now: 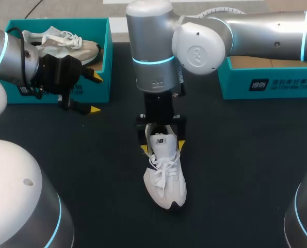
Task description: Take the shoe out of the shoebox, open the shoe tongue, remove and reinsert the insole, then place the shoe into the shoebox
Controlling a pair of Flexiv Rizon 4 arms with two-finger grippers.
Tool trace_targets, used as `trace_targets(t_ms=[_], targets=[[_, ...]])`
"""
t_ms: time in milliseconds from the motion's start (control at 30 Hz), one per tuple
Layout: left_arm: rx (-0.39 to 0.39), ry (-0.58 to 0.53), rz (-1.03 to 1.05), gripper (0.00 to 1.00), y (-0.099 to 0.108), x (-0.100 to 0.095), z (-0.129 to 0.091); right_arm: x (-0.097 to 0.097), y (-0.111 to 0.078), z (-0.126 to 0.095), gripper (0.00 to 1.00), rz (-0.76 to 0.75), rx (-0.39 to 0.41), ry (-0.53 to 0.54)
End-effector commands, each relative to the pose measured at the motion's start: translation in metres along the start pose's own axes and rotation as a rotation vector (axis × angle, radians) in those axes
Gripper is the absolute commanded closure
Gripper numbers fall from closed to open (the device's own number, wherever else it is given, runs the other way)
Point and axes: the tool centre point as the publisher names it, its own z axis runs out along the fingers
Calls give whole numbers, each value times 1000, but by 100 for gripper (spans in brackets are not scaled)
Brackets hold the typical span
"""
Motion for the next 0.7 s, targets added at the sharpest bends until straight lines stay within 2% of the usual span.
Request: trace_targets(t_ms=[33,333,500,533,567,633,667,700], targets=[[-5,0,0,0,-1,1,-1,-6,-13,-3,0,13,-9,12],[-5,0,0,0,-1,1,-1,-9,-44,-21,0,52,-19,-17],[-5,0,0,0,-1,1,-1,-5,-45,-22,2,60,-26,-18],[-5,0,0,0,-1,1,-1,-3,-44,-22,11,58,-27,-16],[-5,0,0,0,-1,1,-1,-2,-43,-22,31,58,-28,-15],[-5,0,0,0,-1,1,-1,1,-40,-22,38,51,-29,-13],[-5,0,0,0,-1,1,-1,1,-38,-21,50,50,-30,-12],[-5,0,0,0,-1,1,-1,2,-37,-22,50,46,-31,-9]])
